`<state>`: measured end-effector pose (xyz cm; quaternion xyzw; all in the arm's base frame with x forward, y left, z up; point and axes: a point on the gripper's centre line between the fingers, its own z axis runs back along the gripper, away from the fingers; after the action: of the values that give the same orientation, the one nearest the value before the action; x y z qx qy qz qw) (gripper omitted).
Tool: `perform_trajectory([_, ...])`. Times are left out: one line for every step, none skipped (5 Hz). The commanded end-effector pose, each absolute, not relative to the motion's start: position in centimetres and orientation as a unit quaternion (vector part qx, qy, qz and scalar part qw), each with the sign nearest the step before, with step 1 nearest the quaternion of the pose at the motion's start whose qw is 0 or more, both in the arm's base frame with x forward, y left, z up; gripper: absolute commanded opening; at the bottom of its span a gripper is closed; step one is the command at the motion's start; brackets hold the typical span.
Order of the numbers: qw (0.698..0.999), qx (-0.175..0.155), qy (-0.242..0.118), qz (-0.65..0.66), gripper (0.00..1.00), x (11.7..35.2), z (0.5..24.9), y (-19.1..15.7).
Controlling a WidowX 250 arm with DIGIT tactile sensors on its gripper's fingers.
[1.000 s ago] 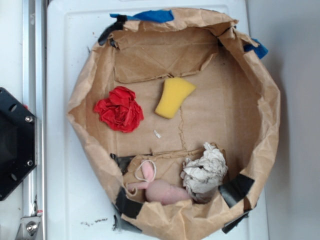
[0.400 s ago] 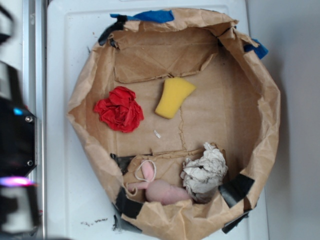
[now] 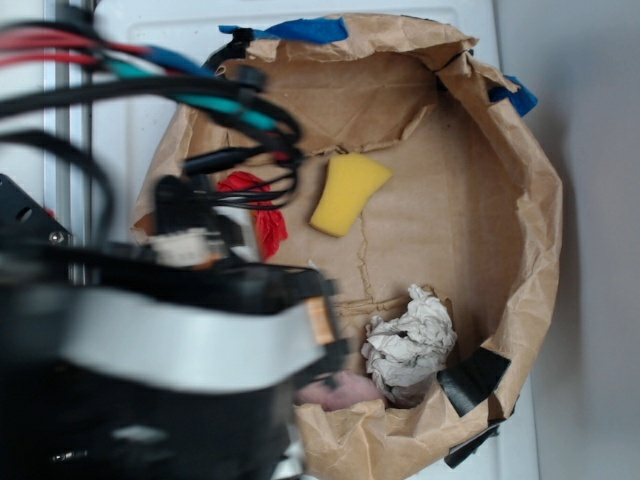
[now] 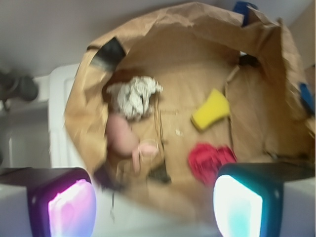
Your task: Grab the green sponge.
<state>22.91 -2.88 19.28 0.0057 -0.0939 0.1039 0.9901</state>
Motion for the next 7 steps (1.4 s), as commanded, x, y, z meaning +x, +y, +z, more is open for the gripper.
perform_trajectory([0.983,-0.041,-0.103,0.149,1.0,25.8,15.8,0.1])
perform_trajectory([0.984,-0.041,-0.093,0.146,1.0,26.7,13.4,0.8])
perform_trajectory([0.984,-0.041,-0.093,0.146,1.0,26.7,13.4,0.8])
perform_trajectory([0.984,-0.041,-0.093,0.146,1.0,26.7,13.4,0.8])
perform_trajectory([0.984,-0.041,-0.093,0.146,1.0,26.7,13.4,0.8])
perform_trajectory([0.984,-0.041,-0.093,0.146,1.0,26.7,13.4,0.8])
perform_trajectory([0.979,-0.056,-0.091,0.171,1.0,26.8,11.5,2.3])
